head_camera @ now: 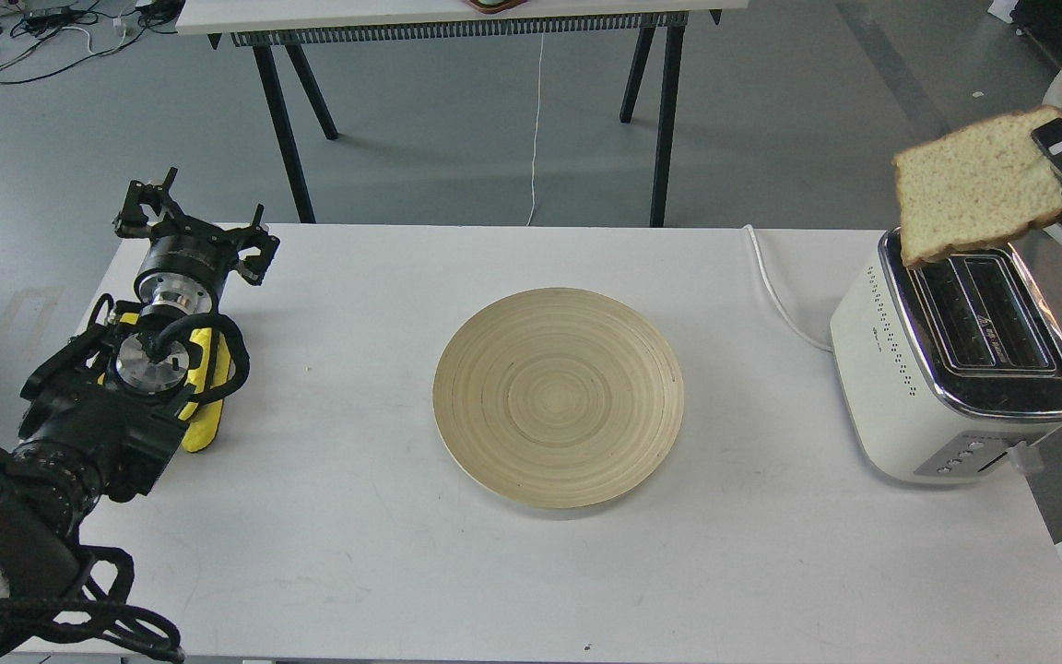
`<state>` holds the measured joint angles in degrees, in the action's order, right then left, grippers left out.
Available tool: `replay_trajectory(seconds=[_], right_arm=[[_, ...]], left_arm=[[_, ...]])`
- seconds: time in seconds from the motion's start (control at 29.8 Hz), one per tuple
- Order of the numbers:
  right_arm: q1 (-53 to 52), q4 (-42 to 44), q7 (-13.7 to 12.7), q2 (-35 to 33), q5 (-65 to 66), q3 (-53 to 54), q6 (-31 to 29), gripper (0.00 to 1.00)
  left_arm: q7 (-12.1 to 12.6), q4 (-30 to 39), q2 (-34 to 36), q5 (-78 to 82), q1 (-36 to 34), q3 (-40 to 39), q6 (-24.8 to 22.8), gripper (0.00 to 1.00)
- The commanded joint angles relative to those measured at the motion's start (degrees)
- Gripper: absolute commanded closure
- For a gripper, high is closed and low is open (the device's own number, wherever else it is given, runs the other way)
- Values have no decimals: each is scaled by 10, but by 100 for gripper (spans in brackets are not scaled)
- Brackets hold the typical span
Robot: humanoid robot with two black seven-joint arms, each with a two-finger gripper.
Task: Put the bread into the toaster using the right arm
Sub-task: 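Lower the bread slice into the toaster slot with the right gripper, then open the right gripper and raise it away from the toaster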
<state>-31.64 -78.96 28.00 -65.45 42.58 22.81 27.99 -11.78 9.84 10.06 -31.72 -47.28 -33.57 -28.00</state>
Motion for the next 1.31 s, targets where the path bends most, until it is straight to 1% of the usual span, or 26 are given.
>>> replay_trajectory(seconds=[0.0,0.23,0.5,0.6,0.64,0.7,0.74,0.77,0.8,0.84,0.87,0.91,0.94,0.97,1.01,1.04,1.07,1.27], right_arm=[[10,6,0,-25,2,-34,0,99],[33,26,0,-18,0,-48,0,99],[37,27,0,-8,0,-50,0,99],[39,30,0,-4,0,-50,0,96],[40,32,0,-1,0,-50,0,94],[40,38,0,8,2,-51,0,77],[39,42,0,14,3,-51,0,71],[37,49,0,22,4,-50,0,56],[37,57,0,30,5,-50,0,50],[36,64,0,37,6,-50,0,49],[34,73,0,44,7,-50,0,42],[32,82,0,53,7,-50,0,25],[31,87,0,62,7,-49,0,20],[30,93,0,69,7,-49,0,19],[28,97,0,74,7,-49,0,15],[26,100,0,77,7,-49,0,5],[21,100,0,80,7,-48,0,3],[-5,101,0,95,9,-49,0,3]], left_arm=[[0,0,0,0,0,-1,0,0],[0,0,0,0,0,0,0,0],[0,0,0,0,0,-1,0,0],[0,0,0,0,0,0,0,0],[0,0,0,0,0,0,0,0],[0,0,0,0,0,0,0,0],[0,0,0,0,0,0,0,0],[0,0,0,0,0,0,0,0],[0,0,0,0,0,0,0,0],[0,0,0,0,0,0,0,0],[0,0,0,0,0,0,0,0],[0,0,0,0,0,0,0,0],[0,0,0,1,0,0,0,0],[0,0,0,0,0,0,0,0],[0,0,0,0,0,0,0,0],[0,0,0,0,0,0,0,0],[0,0,0,0,0,0,0,0],[0,0,0,0,0,0,0,0]])
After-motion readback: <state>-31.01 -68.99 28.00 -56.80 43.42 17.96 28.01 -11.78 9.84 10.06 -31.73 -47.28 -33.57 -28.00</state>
